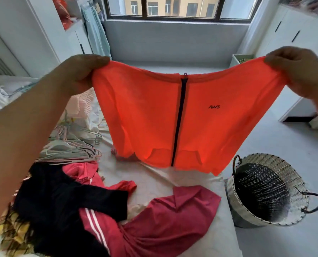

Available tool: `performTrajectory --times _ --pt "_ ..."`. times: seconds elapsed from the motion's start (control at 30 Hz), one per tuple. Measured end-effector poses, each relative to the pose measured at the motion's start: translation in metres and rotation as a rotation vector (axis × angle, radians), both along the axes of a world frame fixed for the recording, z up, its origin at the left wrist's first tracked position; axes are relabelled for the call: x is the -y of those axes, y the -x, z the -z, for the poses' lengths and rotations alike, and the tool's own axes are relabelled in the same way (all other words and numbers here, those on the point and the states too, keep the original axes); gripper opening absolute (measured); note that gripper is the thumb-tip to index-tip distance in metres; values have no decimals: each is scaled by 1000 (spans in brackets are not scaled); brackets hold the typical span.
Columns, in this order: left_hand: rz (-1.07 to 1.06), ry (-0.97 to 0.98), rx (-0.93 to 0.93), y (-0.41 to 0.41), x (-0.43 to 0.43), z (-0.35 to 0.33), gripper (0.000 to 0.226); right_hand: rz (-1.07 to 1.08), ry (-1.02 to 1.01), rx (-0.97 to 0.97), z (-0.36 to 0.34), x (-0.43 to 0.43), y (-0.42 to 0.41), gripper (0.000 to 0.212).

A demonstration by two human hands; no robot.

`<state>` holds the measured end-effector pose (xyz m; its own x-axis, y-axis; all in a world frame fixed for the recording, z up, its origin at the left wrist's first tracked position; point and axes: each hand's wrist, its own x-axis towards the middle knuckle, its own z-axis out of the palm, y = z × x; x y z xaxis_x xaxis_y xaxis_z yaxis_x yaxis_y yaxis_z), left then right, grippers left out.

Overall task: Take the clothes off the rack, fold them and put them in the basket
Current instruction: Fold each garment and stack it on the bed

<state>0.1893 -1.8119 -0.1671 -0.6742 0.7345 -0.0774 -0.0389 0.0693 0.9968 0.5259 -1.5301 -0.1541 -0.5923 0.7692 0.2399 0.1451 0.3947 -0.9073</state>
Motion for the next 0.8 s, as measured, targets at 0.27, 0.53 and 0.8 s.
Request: performTrajectory --times 0.27,0.53,0.8 --pt "138 130 64 -59 72 84 29 -114 158 221 82 54 -59 15" --pt "166 517 157 -139 139 252 23 -218 380 545 262 123 -132 18" --pt "300 854 195 -185 207 383 13 -360 489 938 416 189 -191 24"
